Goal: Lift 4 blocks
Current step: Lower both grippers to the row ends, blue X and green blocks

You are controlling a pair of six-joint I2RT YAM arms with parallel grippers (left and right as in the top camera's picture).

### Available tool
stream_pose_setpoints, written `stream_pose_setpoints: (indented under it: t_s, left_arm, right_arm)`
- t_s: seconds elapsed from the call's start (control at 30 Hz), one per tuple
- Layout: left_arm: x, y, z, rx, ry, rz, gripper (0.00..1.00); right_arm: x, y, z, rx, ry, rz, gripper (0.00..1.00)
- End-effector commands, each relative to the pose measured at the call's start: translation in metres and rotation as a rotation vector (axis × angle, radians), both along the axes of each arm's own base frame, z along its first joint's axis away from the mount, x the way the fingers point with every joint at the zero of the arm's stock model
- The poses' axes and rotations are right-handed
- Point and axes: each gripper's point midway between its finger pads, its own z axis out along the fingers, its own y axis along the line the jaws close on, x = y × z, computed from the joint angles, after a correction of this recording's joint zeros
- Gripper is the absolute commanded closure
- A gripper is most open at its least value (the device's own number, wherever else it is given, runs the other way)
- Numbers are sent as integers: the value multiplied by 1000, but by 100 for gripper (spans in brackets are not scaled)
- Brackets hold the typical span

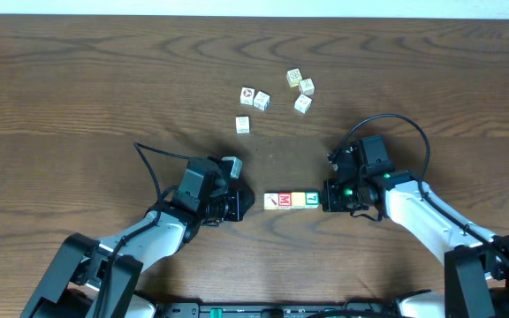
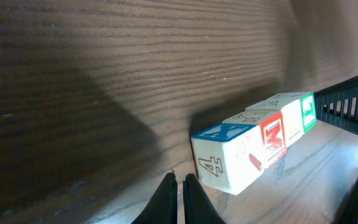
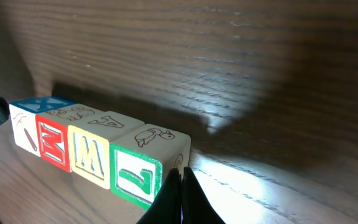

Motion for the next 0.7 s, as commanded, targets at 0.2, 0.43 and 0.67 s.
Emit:
stream_pose_setpoints:
  t_s: [0.2, 0.43, 0.67]
  left_arm:
    - [-1, -3, 1, -9, 1, -13, 93]
    - [0, -2, 0, -4, -1, -8, 93]
    - [0, -2, 0, -4, -1, -8, 93]
  right_arm:
    - [-4, 5, -3, 9, 10, 24, 99]
    - [-8, 10, -1, 39, 27, 27, 99]
    - [-8, 10, -1, 38, 29, 28, 99]
